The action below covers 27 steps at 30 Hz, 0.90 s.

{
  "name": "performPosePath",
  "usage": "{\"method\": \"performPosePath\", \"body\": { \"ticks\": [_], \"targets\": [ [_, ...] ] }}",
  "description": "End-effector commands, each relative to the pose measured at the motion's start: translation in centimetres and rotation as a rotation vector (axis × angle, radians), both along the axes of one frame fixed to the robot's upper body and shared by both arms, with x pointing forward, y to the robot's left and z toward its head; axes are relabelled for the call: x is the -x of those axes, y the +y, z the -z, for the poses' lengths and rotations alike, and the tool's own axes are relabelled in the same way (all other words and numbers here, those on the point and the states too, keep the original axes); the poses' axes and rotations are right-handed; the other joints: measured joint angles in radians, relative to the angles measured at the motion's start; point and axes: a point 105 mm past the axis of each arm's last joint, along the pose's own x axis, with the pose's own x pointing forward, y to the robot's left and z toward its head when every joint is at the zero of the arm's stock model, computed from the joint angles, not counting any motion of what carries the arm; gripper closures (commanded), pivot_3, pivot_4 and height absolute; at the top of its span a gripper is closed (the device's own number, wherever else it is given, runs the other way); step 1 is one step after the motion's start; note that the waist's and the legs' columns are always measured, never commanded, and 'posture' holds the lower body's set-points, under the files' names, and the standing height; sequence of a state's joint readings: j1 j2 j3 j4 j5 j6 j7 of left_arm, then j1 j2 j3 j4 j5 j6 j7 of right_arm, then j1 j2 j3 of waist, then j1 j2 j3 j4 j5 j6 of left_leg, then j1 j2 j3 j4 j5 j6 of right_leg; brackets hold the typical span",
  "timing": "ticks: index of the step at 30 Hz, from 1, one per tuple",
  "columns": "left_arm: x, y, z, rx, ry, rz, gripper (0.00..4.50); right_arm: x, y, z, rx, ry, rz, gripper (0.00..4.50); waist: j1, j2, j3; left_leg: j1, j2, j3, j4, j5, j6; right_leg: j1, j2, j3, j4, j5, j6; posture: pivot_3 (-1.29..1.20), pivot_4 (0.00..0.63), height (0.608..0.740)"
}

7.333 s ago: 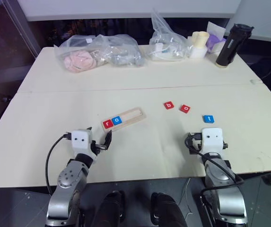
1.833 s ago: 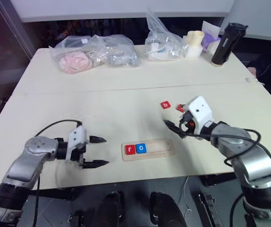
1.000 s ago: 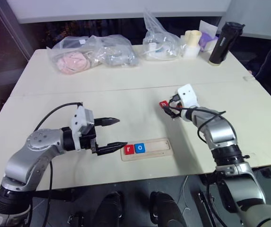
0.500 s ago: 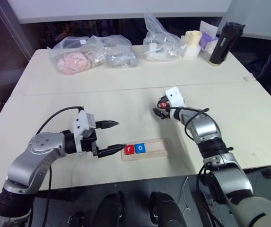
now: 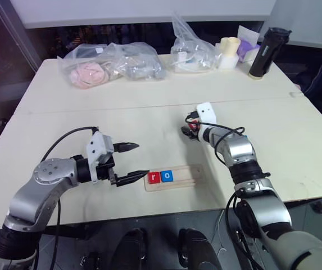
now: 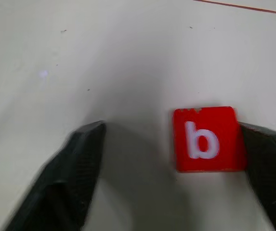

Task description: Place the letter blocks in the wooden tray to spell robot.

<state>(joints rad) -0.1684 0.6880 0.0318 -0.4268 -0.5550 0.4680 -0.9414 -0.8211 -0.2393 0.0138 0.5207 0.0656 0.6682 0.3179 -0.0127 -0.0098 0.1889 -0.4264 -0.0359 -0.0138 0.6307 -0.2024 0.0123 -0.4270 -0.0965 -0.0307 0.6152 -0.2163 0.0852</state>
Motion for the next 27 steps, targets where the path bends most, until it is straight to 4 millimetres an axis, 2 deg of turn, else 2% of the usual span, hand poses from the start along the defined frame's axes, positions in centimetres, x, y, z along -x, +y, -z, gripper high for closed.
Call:
{"method": "performPosePath", "body": {
  "ticks": [1,2,3,6,8,11,13,16,19,22,27],
  "targets": [
    [0.0,0.1,-0.9,-0.002,-0.053,-0.004,0.0,0.3,-0.4,0.6,-0.001,0.029,0.013,2.42,-0.001,0.0,0.0,0.0,0.0,0.0,0.0,0.0,0.0,0.0,0.0,0.0,0.0,0.0,0.0,0.0,0.15,0.738],
    [-0.1,0.0,-0.9,-0.002,-0.054,-0.005,0.0,0.4,-0.5,0.6,0.002,0.031,0.012,3.03,-0.001,0.0,0.0,0.0,0.0,0.0,0.0,0.0,0.0,0.0,0.0,0.0,0.0,0.0,0.0,0.0,0.15,0.738],
    [-0.2,0.0,-0.9,-0.001,-0.057,-0.005,0.0,0.5,-0.5,0.6,-0.001,0.034,0.012,3.33,-0.001,0.0,0.0,0.0,0.0,0.0,0.0,0.0,0.0,0.0,0.0,0.0,0.0,0.0,0.0,0.0,0.15,0.738],
    [-0.3,-0.2,-0.9,0.004,-0.056,0.001,0.0,1.0,-0.6,0.0,-0.005,0.023,0.002,3.31,0.001,0.0,0.0,0.0,0.0,0.0,0.0,0.0,0.0,0.0,0.0,0.0,0.0,0.0,0.0,0.0,0.15,0.738],
    [-0.3,-0.4,-0.9,0.007,-0.051,0.02,0.0,1.9,-1.2,-1.6,0.005,-0.009,0.003,3.31,0.003,0.0,0.0,0.0,0.0,0.0,-0.001,0.0,0.0,0.0,0.0,0.0,0.0,0.0,0.0,0.0,0.15,0.738],
    [0.0,-0.7,-0.6,0.008,-0.039,0.054,0.0,4.3,-2.4,-4.1,0.017,-0.043,0.007,3.31,0.006,0.001,0.0,-0.001,0.0,0.0,0.0,0.0,0.0,-0.001,-0.001,0.0,-0.001,0.0,0.0,0.0,0.15,0.738],
    [0.2,-0.9,-0.4,0.01,-0.031,0.074,0.0,6.7,-3.5,-4.9,0.042,-0.031,0.013,3.31,0.005,0.001,0.0,-0.002,-0.001,0.0,-0.001,0.0,0.0,-0.001,-0.001,0.0,-0.001,0.0,0.0,0.0,0.15,0.738],
    [0.4,-1.0,-0.2,0.014,-0.021,0.105,0.0,10.5,-5.4,-4.8,0.076,0.032,0.055,3.31,0.005,0.001,0.0,-0.002,0.0,0.0,-0.001,0.0,0.0,-0.002,-0.002,0.0,-0.001,-0.001,0.0,0.0,0.15,0.738],
    [0.4,-1.0,0.0,0.009,-0.02,0.124,0.0,13.4,-6.9,-4.2,0.09,0.088,0.122,3.31,0.003,0.001,0.0,-0.002,0.001,0.0,-0.001,-0.001,-0.001,-0.002,-0.003,0.0,-0.001,-0.001,0.0,0.0,0.15,0.738],
    [0.1,-1.0,0.2,0.001,-0.023,0.134,0.0,15.0,-7.1,-3.3,0.078,0.108,0.139,3.31,0.0,0.001,0.0,-0.002,0.002,0.0,-0.001,-0.002,-0.003,-0.002,-0.003,0.0,-0.002,-0.001,0.0,0.0,0.15,0.738],
    [-0.3,-1.2,0.2,0.003,-0.027,0.155,0.0,16.6,-7.2,-0.2,0.071,0.19,0.21,3.31,0.003,0.001,0.0,-0.003,0.002,0.0,-0.002,-0.002,-0.003,-0.002,-0.003,-0.001,-0.003,-0.001,0.0,0.0,0.15,0.738]
  ]
}}
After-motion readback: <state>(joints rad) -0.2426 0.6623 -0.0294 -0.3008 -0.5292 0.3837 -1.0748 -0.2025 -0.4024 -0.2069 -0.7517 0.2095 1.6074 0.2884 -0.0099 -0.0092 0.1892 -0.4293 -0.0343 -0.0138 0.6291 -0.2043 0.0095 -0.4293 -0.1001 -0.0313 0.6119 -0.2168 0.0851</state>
